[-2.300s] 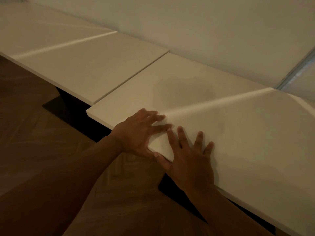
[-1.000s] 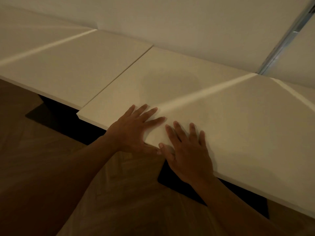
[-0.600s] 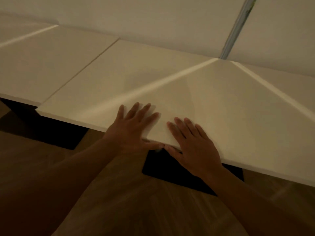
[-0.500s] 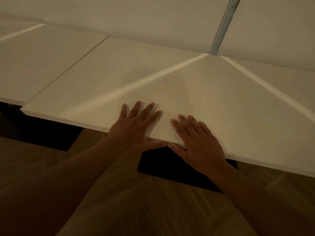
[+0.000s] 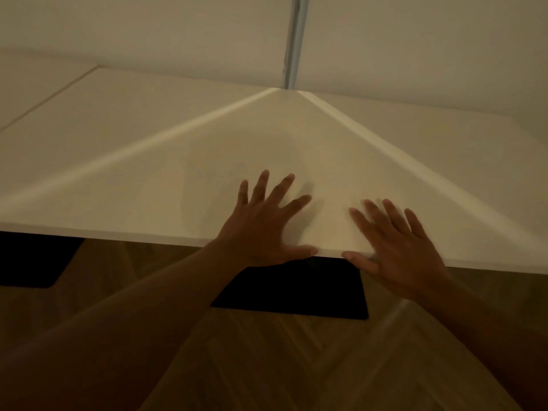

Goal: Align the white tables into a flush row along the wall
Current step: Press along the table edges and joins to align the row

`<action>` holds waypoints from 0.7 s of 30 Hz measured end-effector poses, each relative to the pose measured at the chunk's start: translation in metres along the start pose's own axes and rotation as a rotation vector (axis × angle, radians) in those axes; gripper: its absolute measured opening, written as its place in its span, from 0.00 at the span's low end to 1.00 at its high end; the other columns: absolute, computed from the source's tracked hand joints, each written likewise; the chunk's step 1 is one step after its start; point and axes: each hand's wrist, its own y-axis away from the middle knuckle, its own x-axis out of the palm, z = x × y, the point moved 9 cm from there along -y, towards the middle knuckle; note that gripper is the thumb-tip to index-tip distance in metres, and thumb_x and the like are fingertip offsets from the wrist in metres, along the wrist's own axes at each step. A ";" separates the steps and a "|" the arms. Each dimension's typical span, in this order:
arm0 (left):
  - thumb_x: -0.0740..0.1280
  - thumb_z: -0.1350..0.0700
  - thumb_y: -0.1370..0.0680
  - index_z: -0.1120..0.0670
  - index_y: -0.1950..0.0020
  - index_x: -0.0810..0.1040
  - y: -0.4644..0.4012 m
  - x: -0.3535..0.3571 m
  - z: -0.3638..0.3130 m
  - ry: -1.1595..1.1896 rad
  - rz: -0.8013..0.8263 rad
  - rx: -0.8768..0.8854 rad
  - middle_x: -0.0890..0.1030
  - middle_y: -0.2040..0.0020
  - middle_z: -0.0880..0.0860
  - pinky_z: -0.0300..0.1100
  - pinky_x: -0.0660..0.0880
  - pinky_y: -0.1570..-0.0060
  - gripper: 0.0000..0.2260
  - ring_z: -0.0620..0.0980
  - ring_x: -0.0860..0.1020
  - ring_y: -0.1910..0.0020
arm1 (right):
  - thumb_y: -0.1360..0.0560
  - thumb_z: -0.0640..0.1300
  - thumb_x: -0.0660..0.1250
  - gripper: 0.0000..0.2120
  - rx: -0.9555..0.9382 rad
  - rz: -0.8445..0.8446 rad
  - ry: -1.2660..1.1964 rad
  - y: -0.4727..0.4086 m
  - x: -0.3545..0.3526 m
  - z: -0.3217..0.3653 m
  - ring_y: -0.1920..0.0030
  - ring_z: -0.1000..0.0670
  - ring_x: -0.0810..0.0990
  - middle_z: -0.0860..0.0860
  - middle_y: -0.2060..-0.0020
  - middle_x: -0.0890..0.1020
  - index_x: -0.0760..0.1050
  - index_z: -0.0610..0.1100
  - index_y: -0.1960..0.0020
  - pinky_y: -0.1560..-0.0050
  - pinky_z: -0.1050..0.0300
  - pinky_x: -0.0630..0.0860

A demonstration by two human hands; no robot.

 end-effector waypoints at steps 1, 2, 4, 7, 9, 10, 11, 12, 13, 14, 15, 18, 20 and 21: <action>0.50 0.17 0.33 0.37 0.19 0.48 -0.006 0.006 -0.006 0.002 0.021 -0.015 0.40 0.17 0.50 0.72 0.41 0.26 0.47 0.66 0.38 0.20 | 0.25 0.77 0.36 0.43 0.001 0.008 0.004 0.000 0.001 -0.010 0.19 0.42 0.46 0.48 0.18 0.50 0.43 0.54 0.18 0.22 0.37 0.49; 0.50 0.17 0.34 0.37 0.19 0.47 -0.010 0.012 -0.008 0.007 0.046 -0.039 0.40 0.17 0.50 0.73 0.39 0.27 0.47 0.68 0.38 0.21 | 0.26 0.78 0.35 0.44 0.001 0.009 0.001 -0.001 0.001 -0.017 0.19 0.43 0.45 0.48 0.18 0.50 0.43 0.54 0.18 0.22 0.38 0.48; 0.49 0.16 0.35 0.36 0.20 0.46 -0.013 0.021 -0.006 -0.007 0.081 -0.085 0.42 0.17 0.51 0.74 0.38 0.28 0.48 0.71 0.40 0.22 | 0.29 0.80 0.35 0.46 0.002 -0.001 -0.029 -0.005 0.004 -0.023 0.19 0.44 0.45 0.49 0.18 0.49 0.42 0.55 0.18 0.21 0.39 0.47; 0.46 0.15 0.35 0.36 0.20 0.44 -0.013 0.023 -0.002 -0.056 0.078 -0.103 0.46 0.17 0.51 0.74 0.40 0.28 0.48 0.71 0.43 0.21 | 0.31 0.82 0.37 0.48 0.009 -0.031 -0.108 -0.009 0.010 -0.023 0.19 0.44 0.47 0.52 0.19 0.50 0.43 0.57 0.18 0.21 0.41 0.50; 0.46 0.15 0.35 0.36 0.20 0.43 -0.012 0.022 -0.001 -0.065 0.090 -0.113 0.46 0.17 0.52 0.74 0.41 0.28 0.48 0.71 0.43 0.21 | 0.30 0.82 0.41 0.48 0.003 -0.070 -0.129 -0.011 0.009 -0.022 0.20 0.42 0.53 0.50 0.19 0.55 0.49 0.55 0.18 0.22 0.41 0.56; 0.44 0.15 0.36 0.36 0.20 0.43 -0.012 0.022 -0.002 -0.070 0.100 -0.115 0.46 0.17 0.52 0.74 0.42 0.28 0.48 0.71 0.43 0.21 | 0.30 0.82 0.42 0.48 -0.003 -0.080 -0.129 -0.012 0.009 -0.023 0.20 0.41 0.55 0.50 0.20 0.58 0.51 0.54 0.18 0.23 0.40 0.59; 0.42 0.15 0.37 0.36 0.20 0.42 -0.013 0.023 -0.003 -0.074 0.110 -0.113 0.45 0.17 0.53 0.74 0.43 0.28 0.49 0.71 0.43 0.21 | 0.30 0.82 0.43 0.48 -0.009 -0.083 -0.122 -0.012 0.010 -0.025 0.21 0.40 0.57 0.49 0.20 0.59 0.53 0.53 0.19 0.24 0.40 0.60; 0.39 0.14 0.38 0.36 0.20 0.41 -0.014 0.024 -0.004 -0.076 0.118 -0.113 0.45 0.17 0.53 0.74 0.43 0.28 0.50 0.71 0.43 0.21 | 0.30 0.82 0.43 0.48 -0.013 -0.085 -0.117 -0.012 0.011 -0.026 0.21 0.40 0.57 0.49 0.20 0.59 0.53 0.53 0.19 0.24 0.40 0.61; 0.37 0.14 0.40 0.36 0.20 0.40 -0.014 0.024 -0.004 -0.075 0.122 -0.114 0.45 0.17 0.52 0.73 0.42 0.27 0.51 0.71 0.42 0.21 | 0.30 0.82 0.43 0.49 -0.015 -0.090 -0.115 -0.013 0.012 -0.026 0.21 0.40 0.57 0.49 0.20 0.59 0.53 0.53 0.19 0.24 0.40 0.61; 0.36 0.14 0.41 0.35 0.20 0.40 -0.014 0.024 -0.003 -0.069 0.124 -0.119 0.45 0.17 0.52 0.73 0.41 0.27 0.52 0.70 0.42 0.21 | 0.30 0.82 0.43 0.49 -0.016 -0.098 -0.112 -0.013 0.012 -0.026 0.21 0.39 0.58 0.49 0.20 0.60 0.53 0.53 0.19 0.24 0.40 0.61; 0.36 0.14 0.42 0.35 0.20 0.40 -0.014 0.024 -0.002 -0.061 0.127 -0.127 0.44 0.17 0.51 0.72 0.40 0.27 0.52 0.70 0.41 0.21 | 0.30 0.82 0.43 0.48 -0.019 -0.105 -0.109 -0.014 0.012 -0.026 0.21 0.39 0.58 0.49 0.21 0.61 0.54 0.53 0.19 0.25 0.40 0.62; 0.39 0.14 0.40 0.35 0.20 0.40 -0.013 0.023 0.000 -0.055 0.127 -0.137 0.45 0.17 0.51 0.72 0.40 0.27 0.51 0.68 0.41 0.21 | 0.30 0.81 0.44 0.48 -0.024 -0.120 -0.104 -0.014 0.011 -0.025 0.23 0.38 0.62 0.47 0.22 0.65 0.58 0.52 0.20 0.26 0.39 0.65; 0.42 0.14 0.38 0.35 0.20 0.41 -0.012 0.023 -0.002 -0.050 0.128 -0.136 0.45 0.17 0.50 0.71 0.39 0.26 0.50 0.67 0.40 0.20 | 0.29 0.81 0.45 0.48 -0.032 -0.136 -0.108 -0.014 0.011 -0.025 0.24 0.37 0.64 0.46 0.23 0.66 0.60 0.51 0.20 0.28 0.38 0.66; 0.43 0.14 0.37 0.35 0.20 0.41 -0.012 0.023 -0.002 -0.044 0.122 -0.136 0.45 0.17 0.50 0.71 0.39 0.26 0.50 0.67 0.40 0.20 | 0.29 0.81 0.45 0.48 -0.039 -0.149 -0.109 -0.014 0.010 -0.024 0.25 0.36 0.65 0.46 0.24 0.67 0.61 0.50 0.21 0.28 0.37 0.67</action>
